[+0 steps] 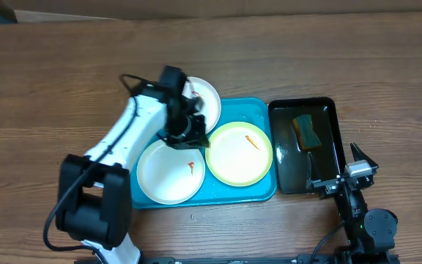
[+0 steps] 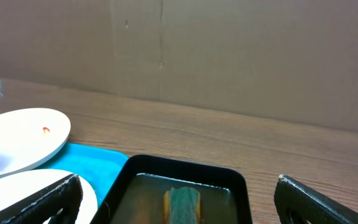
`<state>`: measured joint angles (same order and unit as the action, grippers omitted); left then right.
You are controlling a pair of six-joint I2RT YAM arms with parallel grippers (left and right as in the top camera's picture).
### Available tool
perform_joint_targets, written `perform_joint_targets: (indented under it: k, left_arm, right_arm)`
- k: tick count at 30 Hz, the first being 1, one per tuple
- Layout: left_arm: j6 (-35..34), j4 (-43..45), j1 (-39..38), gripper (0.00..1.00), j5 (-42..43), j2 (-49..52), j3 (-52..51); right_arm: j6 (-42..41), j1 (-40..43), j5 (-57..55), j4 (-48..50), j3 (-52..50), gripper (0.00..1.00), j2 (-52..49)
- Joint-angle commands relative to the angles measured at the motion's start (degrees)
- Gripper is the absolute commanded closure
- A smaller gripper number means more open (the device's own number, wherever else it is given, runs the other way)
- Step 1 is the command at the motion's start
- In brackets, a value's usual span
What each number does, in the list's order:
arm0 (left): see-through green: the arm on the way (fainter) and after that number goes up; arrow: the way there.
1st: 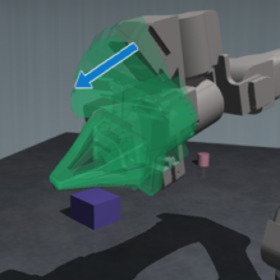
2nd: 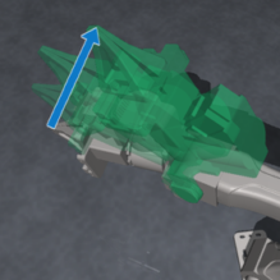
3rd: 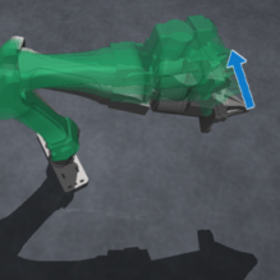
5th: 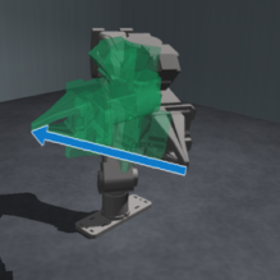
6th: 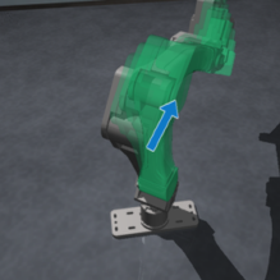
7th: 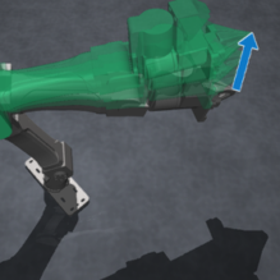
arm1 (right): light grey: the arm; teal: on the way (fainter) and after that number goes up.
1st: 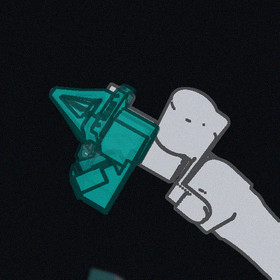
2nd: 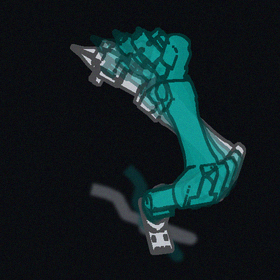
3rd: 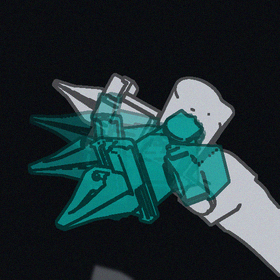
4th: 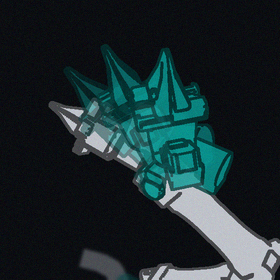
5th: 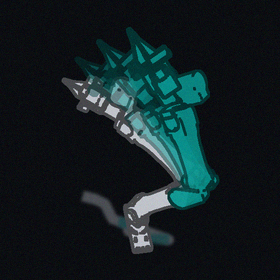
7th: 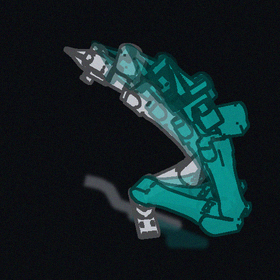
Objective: Clean dirty plates on tray and stack at the side
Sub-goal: 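Move the left gripper to the yellow plate rim and grasp it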
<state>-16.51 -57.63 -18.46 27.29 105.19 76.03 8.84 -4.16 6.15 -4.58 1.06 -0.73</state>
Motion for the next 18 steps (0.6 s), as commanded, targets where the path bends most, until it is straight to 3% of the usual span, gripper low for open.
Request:
perform_joint_targets:
  k: [1,6,18]
  left_arm:
    - [-1.75,0.81,-5.92,0.75,-6.73,0.66,0.31]
    - [-8.44,3.98,-11.17,0.69,-24.85,0.68,0.31]
    - [-8.11,7.34,-11.56,0.66,-31.78,0.68,-0.33]
  right_arm:
    - [-0.02,0.07,-0.04,0.24,-0.61,0.0,0.57]
    - [-0.02,0.07,-0.04,0.24,-0.61,0.0,0.57]
    - [-0.02,0.07,-0.04,0.24,-0.61,0.0,0.57]
